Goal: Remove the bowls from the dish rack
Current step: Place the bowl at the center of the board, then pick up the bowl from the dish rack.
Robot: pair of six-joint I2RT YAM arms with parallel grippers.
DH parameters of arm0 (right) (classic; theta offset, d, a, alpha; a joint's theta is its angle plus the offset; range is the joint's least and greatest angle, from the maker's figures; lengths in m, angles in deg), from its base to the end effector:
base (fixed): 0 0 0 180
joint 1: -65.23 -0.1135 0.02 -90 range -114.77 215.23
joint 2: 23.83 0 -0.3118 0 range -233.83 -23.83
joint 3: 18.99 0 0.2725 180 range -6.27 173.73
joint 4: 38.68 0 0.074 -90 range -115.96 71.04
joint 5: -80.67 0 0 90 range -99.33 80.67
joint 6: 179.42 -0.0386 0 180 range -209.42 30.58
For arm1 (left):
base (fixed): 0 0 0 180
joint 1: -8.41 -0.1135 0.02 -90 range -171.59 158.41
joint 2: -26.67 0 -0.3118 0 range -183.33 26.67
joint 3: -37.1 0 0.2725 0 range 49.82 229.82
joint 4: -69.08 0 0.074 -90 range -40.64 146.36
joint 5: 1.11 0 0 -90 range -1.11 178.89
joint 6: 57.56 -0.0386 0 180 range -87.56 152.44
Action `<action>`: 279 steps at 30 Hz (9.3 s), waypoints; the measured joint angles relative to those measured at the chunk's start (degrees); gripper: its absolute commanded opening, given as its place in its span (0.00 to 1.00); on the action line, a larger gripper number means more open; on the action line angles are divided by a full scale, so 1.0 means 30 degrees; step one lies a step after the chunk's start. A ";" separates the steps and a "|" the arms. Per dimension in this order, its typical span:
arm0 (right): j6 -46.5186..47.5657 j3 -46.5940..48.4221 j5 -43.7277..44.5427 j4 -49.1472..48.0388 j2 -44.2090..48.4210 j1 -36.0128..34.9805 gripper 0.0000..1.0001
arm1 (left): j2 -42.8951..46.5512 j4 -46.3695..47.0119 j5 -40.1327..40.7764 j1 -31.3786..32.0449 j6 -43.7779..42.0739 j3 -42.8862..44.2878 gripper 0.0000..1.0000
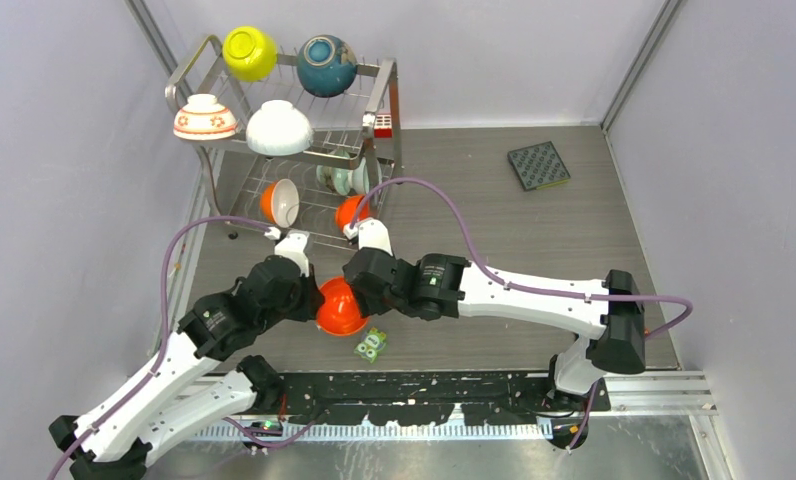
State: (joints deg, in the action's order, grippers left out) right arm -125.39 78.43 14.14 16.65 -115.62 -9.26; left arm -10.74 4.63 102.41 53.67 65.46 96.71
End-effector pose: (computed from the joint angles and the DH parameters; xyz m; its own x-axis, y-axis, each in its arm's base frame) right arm 0.1142 0.3540 0.3684 -0.6437 -0.3049 -0.7019 -0.5398 0.8311 0.1341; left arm 0.0819 -0.0698 0.3309 -0.7068 -0.0395 -0.7063 0.2190 0.9372 -0.2716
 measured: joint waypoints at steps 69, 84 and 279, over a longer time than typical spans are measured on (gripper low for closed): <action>-0.5027 -0.5187 0.0583 -0.2776 0.1020 0.1093 0.01 | -0.4452 0.0780 0.4889 0.5180 0.7009 0.0029 0.31; -0.5071 -0.5391 0.0248 -0.2783 0.1392 0.1122 0.46 | -0.4539 0.0750 0.4962 0.5275 0.6951 -0.0189 0.00; -0.2433 -1.7558 -0.6878 -0.9675 1.4447 1.4542 1.00 | -0.0240 0.2346 0.7635 0.5129 0.6156 -0.3242 1.00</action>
State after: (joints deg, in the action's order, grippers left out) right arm -132.69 25.76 -6.50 -12.38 -72.28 34.36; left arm -11.46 11.67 125.31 69.05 83.93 86.98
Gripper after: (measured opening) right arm 0.996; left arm 0.996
